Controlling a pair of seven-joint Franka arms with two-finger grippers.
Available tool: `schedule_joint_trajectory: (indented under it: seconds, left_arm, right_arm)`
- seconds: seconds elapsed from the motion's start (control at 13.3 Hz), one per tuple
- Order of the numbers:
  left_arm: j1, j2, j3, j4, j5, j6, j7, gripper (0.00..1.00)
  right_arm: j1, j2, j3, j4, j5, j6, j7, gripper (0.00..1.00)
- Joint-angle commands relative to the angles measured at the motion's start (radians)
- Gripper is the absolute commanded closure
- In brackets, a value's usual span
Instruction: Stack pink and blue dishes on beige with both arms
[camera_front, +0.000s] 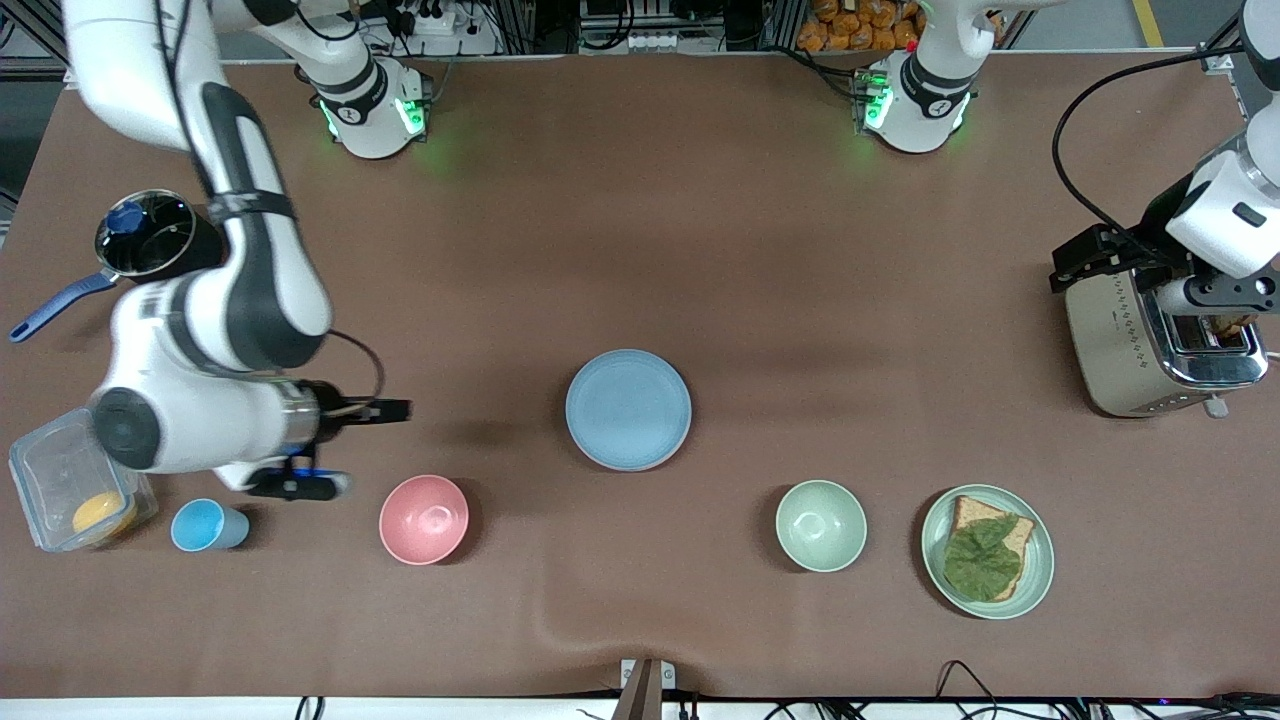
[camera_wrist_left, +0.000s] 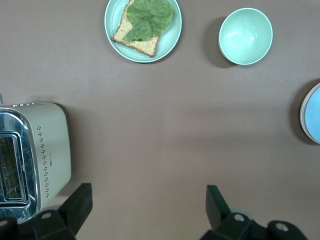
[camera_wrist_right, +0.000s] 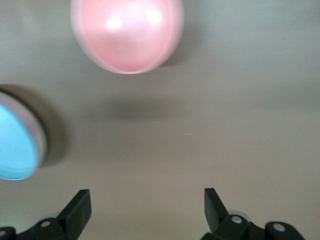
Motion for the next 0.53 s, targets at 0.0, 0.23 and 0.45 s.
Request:
schedule_joint_trajectory:
  seconds: [0.0, 0.23, 0.45]
  left_arm:
    - [0.011, -0.011, 0.005, -0.013, -0.018, 0.006, 0.018, 0.00]
    - [0.013, -0.011, 0.005, -0.013, -0.018, 0.006, 0.013, 0.00]
    - [0.011, -0.008, 0.003, -0.007, -0.020, 0.006, 0.002, 0.00]
  right_arm:
    - [-0.041, -0.080, 0.013, -0.023, -0.121, -0.045, -0.007, 0.00]
    - [-0.050, -0.224, -0.002, -0.121, -0.191, -0.007, -0.007, 0.00]
    - [-0.080, -0.360, 0.004, -0.184, -0.221, -0.009, -0.006, 0.00]
